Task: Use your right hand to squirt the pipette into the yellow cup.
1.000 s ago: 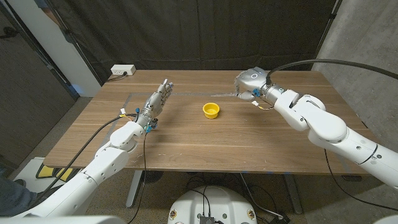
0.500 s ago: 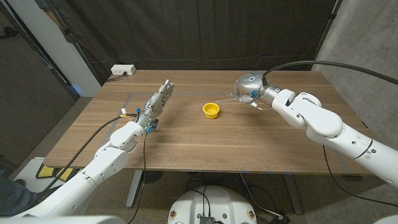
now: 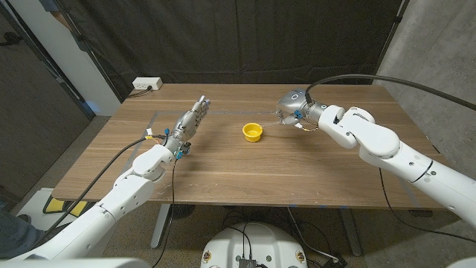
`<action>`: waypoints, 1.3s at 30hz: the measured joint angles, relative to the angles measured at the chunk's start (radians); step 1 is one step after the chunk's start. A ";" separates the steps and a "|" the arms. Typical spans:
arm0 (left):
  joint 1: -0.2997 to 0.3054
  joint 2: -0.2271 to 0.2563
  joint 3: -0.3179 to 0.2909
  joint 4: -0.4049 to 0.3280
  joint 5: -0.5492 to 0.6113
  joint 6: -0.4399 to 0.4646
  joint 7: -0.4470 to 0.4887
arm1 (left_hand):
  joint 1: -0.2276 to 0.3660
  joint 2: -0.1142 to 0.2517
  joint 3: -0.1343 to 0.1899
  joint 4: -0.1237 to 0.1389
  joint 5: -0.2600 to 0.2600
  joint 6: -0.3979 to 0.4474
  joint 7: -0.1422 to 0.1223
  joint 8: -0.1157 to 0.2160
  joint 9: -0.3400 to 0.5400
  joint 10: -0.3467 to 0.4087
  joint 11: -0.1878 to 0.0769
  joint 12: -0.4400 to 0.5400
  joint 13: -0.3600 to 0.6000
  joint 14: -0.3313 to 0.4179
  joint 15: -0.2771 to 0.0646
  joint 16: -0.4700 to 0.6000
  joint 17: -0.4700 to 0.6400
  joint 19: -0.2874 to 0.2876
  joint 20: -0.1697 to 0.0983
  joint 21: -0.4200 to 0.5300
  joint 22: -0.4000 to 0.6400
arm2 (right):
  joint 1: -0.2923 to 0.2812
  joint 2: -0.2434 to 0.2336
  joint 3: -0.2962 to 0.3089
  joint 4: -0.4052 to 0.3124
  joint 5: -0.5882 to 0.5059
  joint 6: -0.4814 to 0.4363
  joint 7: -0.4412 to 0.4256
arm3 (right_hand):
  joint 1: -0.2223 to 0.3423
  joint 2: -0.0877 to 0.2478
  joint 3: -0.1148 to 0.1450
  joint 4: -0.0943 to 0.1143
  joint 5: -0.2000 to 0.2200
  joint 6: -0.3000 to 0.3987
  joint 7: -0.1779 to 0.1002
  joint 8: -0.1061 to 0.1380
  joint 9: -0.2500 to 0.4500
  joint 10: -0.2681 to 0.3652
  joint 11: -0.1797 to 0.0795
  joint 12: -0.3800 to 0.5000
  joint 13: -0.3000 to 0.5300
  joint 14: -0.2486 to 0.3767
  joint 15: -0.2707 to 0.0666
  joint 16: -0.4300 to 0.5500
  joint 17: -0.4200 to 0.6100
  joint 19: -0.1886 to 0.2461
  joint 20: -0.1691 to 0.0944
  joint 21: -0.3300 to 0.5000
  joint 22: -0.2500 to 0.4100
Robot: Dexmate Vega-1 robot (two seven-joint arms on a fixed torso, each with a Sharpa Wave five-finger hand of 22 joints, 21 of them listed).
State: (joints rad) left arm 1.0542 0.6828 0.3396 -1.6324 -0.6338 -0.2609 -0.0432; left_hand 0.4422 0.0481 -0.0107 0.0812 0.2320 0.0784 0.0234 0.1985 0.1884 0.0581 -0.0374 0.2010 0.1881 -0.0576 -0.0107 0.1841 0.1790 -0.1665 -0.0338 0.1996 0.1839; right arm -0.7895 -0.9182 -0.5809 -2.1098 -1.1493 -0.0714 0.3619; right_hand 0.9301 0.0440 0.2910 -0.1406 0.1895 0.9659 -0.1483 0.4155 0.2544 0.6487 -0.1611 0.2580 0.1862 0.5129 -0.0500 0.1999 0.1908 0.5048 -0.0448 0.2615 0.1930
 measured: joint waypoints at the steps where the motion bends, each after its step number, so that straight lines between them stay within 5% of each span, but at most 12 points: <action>1: -0.003 0.000 0.001 0.003 0.000 0.000 0.000 | 0.000 0.000 0.000 0.000 0.000 0.000 0.000 0.000 0.000 0.000 0.000 0.000 0.000 0.000 0.000 0.000 0.000 0.000 0.000 0.000 0.000 | 0.005 0.004 -0.004 0.003 -0.004 0.008 0.011 | 0.000 0.000 0.000 0.000 0.000 0.000 0.000 0.000 0.000 0.000 0.000 0.000 0.000 0.000 0.000 0.000 0.000 0.000 0.000 0.000 0.000; 21: -0.010 -0.006 0.002 0.022 -0.007 0.002 -0.003 | 0.000 0.000 -0.004 -0.004 0.000 0.000 0.000 0.000 0.000 0.000 0.000 0.000 0.000 0.000 0.000 0.000 0.000 0.000 0.000 0.000 0.000 | 0.042 0.028 -0.030 0.024 -0.013 0.032 0.031 | 0.011 0.003 0.000 0.000 0.000 0.014 -0.002 0.000 0.000 0.014 -0.013 -0.007 0.000 0.004 0.004 -0.004 0.000 0.006 -0.006 0.000 0.000; 39: -0.019 -0.007 0.003 0.027 -0.009 0.013 -0.006 | 0.012 0.012 -0.004 -0.004 0.000 0.000 0.000 0.000 0.000 -0.002 -0.002 0.000 0.000 0.000 0.000 0.000 0.000 0.000 0.000 0.000 0.000 | 0.061 0.035 -0.041 0.053 -0.001 0.059 0.013 | 0.021 0.005 0.003 -0.003 0.000 0.056 -0.023 0.025 0.010 0.033 -0.032 -0.007 0.000 0.012 0.002 -0.004 0.003 0.009 -0.002 0.000 0.000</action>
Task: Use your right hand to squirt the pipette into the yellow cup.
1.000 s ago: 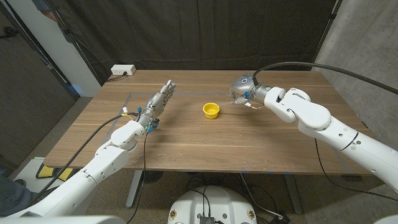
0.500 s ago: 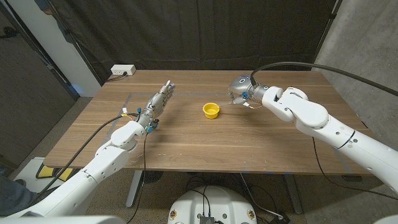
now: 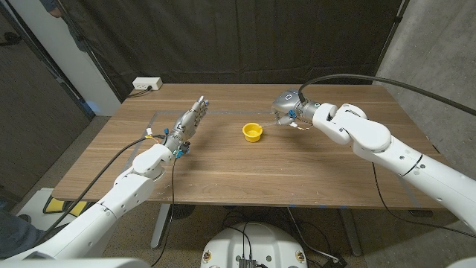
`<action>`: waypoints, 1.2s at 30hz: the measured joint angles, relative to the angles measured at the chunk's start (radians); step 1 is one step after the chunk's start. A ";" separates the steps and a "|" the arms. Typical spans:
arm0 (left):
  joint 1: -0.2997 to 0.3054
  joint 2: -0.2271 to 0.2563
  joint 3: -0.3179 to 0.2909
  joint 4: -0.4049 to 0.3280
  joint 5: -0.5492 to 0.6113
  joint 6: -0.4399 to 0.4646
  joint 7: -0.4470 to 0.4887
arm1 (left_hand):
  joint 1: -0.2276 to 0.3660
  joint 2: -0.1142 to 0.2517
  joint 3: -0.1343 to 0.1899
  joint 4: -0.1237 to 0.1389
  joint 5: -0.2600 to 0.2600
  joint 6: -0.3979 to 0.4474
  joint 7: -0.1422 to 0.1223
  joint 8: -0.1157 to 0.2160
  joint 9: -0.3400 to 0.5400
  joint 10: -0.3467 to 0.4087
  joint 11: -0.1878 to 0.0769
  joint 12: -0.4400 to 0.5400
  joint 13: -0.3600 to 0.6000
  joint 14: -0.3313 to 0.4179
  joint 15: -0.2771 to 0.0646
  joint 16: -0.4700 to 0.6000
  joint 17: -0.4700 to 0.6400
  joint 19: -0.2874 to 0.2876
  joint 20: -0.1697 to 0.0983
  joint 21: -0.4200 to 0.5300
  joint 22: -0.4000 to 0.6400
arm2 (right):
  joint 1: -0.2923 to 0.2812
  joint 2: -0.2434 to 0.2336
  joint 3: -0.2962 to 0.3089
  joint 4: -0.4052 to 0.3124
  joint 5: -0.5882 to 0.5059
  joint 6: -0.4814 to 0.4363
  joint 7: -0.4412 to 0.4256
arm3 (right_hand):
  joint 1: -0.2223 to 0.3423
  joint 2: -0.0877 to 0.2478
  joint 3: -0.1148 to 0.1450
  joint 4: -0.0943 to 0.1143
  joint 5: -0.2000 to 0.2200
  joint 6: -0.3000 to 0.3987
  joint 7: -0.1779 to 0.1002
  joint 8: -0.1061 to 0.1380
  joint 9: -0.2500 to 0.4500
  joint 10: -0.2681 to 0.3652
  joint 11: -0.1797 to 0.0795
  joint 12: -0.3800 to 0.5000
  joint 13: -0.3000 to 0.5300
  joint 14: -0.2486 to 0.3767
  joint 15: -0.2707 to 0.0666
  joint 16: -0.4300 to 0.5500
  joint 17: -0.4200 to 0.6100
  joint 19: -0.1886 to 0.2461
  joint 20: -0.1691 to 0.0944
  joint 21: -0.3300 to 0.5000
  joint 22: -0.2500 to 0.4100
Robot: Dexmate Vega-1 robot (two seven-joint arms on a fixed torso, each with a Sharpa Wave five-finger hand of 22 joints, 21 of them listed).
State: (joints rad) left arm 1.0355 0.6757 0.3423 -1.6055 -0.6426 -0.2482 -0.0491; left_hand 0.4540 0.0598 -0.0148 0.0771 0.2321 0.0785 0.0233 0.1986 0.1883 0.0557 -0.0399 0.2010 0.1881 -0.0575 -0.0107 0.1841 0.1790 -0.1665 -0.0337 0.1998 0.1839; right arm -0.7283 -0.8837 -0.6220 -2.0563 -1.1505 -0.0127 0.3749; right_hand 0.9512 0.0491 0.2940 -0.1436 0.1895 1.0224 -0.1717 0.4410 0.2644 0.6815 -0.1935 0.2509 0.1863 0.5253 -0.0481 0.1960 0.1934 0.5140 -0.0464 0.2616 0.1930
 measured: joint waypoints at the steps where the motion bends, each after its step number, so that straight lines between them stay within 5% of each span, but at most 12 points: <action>1: -0.001 0.000 0.000 0.000 0.000 0.001 0.000 | 0.000 0.000 0.000 0.000 0.000 0.000 0.000 0.000 0.000 0.000 0.000 0.000 0.000 0.000 0.000 0.000 0.000 0.000 0.000 0.000 0.000 | 0.001 0.000 -0.001 0.003 0.002 0.002 -0.002 | 0.000 0.000 0.000 0.000 0.000 0.007 0.000 0.000 0.000 0.000 0.000 0.000 0.000 0.000 0.000 0.000 0.000 0.000 0.000 0.000 0.000; 15: -0.003 -0.003 0.005 -0.001 0.000 0.010 0.004 | -0.003 -0.003 0.000 0.000 -0.008 0.000 0.000 0.000 0.000 0.000 0.000 0.000 0.000 0.000 0.000 0.000 0.000 0.000 0.000 0.000 0.000 | 0.005 -0.008 -0.001 0.020 0.022 0.021 -0.034 | 0.000 0.000 -0.015 0.004 0.000 0.044 -0.023 0.010 -0.014 0.011 -0.011 0.000 0.000 0.000 0.000 0.000 0.005 0.000 0.000 -0.004 0.005; 36: -0.011 -0.009 0.008 0.002 -0.001 0.016 0.004 | -0.003 -0.003 -0.004 -0.004 -0.008 0.000 0.000 0.000 0.000 0.001 0.001 0.000 0.000 0.000 0.000 0.000 0.000 0.000 0.000 0.000 0.000 | 0.016 -0.015 -0.003 0.034 0.050 0.038 -0.044 | 0.013 -0.002 -0.025 0.009 0.009 0.045 -0.020 0.000 -0.032 0.016 -0.016 0.000 0.004 0.000 0.000 0.000 0.004 -0.008 0.000 -0.007 0.010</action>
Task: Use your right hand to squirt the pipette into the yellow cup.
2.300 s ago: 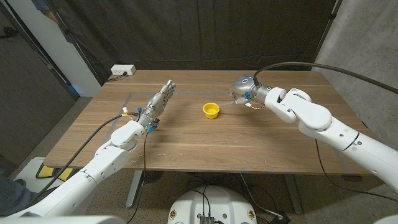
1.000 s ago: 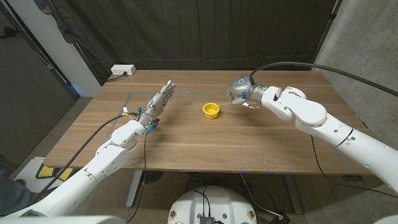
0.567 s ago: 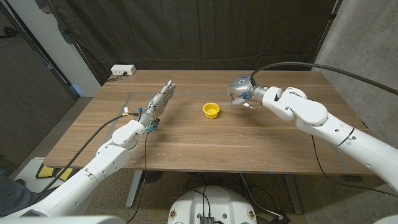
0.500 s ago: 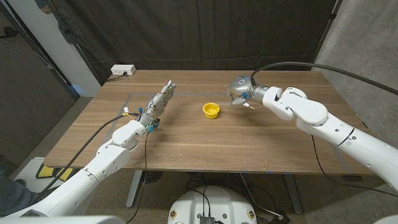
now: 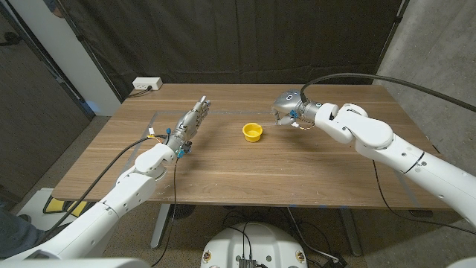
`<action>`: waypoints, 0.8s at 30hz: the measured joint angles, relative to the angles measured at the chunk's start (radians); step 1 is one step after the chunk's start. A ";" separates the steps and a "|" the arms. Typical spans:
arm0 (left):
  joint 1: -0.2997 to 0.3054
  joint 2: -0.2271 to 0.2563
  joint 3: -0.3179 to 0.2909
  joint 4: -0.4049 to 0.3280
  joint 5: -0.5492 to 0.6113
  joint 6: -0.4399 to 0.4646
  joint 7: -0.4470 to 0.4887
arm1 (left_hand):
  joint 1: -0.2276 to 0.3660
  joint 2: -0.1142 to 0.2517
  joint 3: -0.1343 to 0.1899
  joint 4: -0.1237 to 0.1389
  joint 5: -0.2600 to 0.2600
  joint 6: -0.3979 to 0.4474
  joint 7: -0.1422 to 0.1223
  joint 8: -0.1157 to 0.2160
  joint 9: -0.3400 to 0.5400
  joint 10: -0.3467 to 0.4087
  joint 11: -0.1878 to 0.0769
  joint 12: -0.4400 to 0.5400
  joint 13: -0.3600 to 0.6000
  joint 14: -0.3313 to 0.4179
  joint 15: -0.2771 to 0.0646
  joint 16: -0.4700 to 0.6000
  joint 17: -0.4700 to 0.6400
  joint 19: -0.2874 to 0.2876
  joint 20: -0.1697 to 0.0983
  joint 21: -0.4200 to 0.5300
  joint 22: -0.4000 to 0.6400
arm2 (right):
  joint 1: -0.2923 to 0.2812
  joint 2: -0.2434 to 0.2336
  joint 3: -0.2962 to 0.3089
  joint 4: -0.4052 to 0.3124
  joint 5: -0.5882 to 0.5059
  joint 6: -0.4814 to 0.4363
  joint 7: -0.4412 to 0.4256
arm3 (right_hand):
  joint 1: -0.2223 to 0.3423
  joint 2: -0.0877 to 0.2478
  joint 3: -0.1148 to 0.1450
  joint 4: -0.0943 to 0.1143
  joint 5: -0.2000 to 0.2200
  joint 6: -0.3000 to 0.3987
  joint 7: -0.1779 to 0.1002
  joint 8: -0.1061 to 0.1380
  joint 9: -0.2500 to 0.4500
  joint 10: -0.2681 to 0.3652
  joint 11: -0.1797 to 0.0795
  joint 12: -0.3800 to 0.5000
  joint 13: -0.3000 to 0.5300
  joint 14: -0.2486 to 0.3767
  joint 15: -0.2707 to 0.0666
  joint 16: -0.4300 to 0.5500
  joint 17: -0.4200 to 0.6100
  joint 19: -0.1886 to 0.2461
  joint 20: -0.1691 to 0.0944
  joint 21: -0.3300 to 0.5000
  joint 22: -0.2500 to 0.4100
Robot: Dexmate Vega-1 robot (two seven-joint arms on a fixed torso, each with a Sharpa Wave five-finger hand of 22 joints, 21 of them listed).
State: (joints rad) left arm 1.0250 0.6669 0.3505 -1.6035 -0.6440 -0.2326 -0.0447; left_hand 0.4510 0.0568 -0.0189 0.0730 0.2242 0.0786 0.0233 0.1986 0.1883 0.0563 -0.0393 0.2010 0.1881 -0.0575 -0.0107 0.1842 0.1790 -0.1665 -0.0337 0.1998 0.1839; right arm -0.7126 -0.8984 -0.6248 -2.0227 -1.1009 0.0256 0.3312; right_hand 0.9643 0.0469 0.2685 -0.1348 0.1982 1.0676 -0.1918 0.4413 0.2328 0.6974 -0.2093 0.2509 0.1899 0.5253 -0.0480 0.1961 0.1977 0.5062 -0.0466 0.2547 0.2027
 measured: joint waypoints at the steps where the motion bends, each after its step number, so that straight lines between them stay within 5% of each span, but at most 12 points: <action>1: -0.001 0.000 0.000 0.002 0.000 0.000 0.000 | 0.000 0.000 0.000 0.000 0.000 0.000 0.000 0.000 0.000 0.000 0.000 0.000 0.000 0.000 0.000 0.000 0.000 0.000 0.000 0.000 0.000 | 0.000 0.000 0.000 0.000 0.001 0.001 0.002 | 0.000 0.000 0.000 0.000 0.004 0.003 0.001 -0.001 -0.001 0.000 0.000 0.000 0.000 0.000 0.000 0.000 -0.001 0.000 0.000 0.000 0.000; 24: -0.005 -0.003 0.001 0.010 -0.006 0.000 -0.010 | 0.003 0.003 0.000 0.000 0.000 0.000 0.000 0.000 0.000 0.000 0.000 0.000 0.000 0.000 0.000 0.000 0.000 0.000 0.000 0.000 0.000 | 0.013 0.000 -0.007 -0.005 0.008 0.017 0.039 | 0.015 -0.004 -0.026 0.007 0.013 0.013 0.023 -0.009 -0.006 0.000 0.000 -0.008 0.000 0.000 0.000 -0.004 -0.002 -0.009 -0.002 0.000 0.005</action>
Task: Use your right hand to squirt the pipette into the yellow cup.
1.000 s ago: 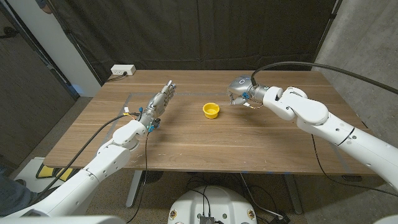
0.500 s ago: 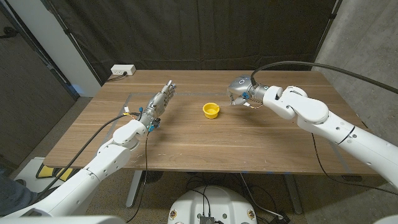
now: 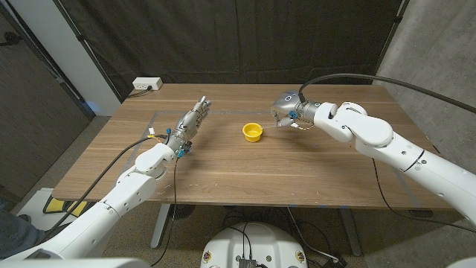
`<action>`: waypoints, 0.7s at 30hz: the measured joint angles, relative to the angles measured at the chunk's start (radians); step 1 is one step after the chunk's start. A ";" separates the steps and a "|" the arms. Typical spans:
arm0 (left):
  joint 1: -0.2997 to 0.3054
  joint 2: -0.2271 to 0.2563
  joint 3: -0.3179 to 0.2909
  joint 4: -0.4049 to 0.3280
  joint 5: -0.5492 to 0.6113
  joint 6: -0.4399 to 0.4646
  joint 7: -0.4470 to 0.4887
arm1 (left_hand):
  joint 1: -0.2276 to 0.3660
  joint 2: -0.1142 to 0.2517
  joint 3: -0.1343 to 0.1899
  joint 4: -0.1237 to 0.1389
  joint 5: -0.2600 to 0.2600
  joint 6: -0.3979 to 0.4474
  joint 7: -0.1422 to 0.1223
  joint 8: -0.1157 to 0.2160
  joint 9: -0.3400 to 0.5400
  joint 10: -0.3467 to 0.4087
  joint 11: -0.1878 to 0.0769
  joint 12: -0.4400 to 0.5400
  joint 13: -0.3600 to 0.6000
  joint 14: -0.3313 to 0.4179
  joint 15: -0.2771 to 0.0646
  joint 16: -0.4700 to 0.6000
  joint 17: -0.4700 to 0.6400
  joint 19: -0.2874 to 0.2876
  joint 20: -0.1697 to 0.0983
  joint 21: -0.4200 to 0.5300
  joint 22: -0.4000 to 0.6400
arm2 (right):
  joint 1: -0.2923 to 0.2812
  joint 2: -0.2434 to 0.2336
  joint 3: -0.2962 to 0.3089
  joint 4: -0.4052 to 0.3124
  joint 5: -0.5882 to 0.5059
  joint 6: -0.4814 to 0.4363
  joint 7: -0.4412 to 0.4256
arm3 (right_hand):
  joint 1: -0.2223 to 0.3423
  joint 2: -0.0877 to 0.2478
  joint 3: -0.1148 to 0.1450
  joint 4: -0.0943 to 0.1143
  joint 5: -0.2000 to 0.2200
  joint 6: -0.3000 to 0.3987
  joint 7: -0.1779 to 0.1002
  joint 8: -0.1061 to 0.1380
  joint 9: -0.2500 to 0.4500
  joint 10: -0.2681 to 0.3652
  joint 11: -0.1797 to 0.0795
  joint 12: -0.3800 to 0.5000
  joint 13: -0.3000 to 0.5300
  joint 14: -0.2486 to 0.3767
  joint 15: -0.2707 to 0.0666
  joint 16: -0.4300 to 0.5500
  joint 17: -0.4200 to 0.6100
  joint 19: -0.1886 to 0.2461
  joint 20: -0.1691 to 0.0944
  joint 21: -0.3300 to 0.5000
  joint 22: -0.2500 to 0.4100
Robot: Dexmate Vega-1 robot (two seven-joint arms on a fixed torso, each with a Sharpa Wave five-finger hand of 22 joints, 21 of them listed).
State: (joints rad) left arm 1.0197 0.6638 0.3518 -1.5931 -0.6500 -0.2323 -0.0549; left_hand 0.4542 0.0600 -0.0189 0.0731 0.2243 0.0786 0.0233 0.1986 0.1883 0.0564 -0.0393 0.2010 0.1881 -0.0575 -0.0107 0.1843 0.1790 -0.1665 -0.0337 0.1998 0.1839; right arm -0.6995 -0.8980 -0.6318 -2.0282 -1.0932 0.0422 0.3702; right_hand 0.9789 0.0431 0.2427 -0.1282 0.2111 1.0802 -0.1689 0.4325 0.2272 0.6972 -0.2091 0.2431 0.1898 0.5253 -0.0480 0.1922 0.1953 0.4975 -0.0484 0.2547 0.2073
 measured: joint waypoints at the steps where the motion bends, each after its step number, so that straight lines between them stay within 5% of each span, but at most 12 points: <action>1: 0.000 0.000 0.000 0.000 0.000 0.000 0.000 | 0.000 0.000 0.000 0.000 0.000 0.000 0.000 0.000 0.000 0.000 0.000 0.000 0.000 0.000 0.000 0.000 0.000 0.000 0.000 0.000 0.000 | 0.000 0.001 0.000 0.000 0.000 0.000 0.002 | 0.000 0.000 0.000 0.000 0.000 -0.003 0.003 0.000 0.003 0.000 0.000 0.000 0.000 0.000 0.000 0.000 0.000 0.000 0.000 0.000 0.000; 21: 0.002 0.004 -0.001 -0.003 -0.001 0.002 -0.001 | 0.001 0.001 -0.003 0.003 -0.007 0.000 0.000 0.000 0.000 0.000 0.000 0.000 0.000 0.000 0.000 0.000 0.000 0.000 0.000 0.000 0.000 | -0.003 0.006 -0.002 -0.011 0.003 -0.015 0.027 | 0.005 0.011 -0.004 0.004 0.003 0.002 -0.003 0.000 0.016 0.021 0.000 0.000 0.004 0.011 0.000 0.000 0.000 0.015 0.000 0.007 0.000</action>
State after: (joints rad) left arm 1.0213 0.6674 0.3504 -1.5960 -0.6512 -0.2304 -0.0562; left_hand 0.4554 0.0612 -0.0218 0.0760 0.2173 0.0786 0.0233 0.1986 0.1883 0.0564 -0.0392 0.2010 0.1881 -0.0574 -0.0107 0.1843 0.1790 -0.1665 -0.0337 0.1998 0.1839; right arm -0.7027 -0.8924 -0.6339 -2.0388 -1.0903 0.0272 0.3967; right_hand 0.9840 0.0536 0.2385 -0.1241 0.2145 1.0819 -0.1722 0.4329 0.2434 0.7185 -0.2093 0.2431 0.1935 0.5364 -0.0485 0.1922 0.1954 0.5122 -0.0483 0.2613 0.2071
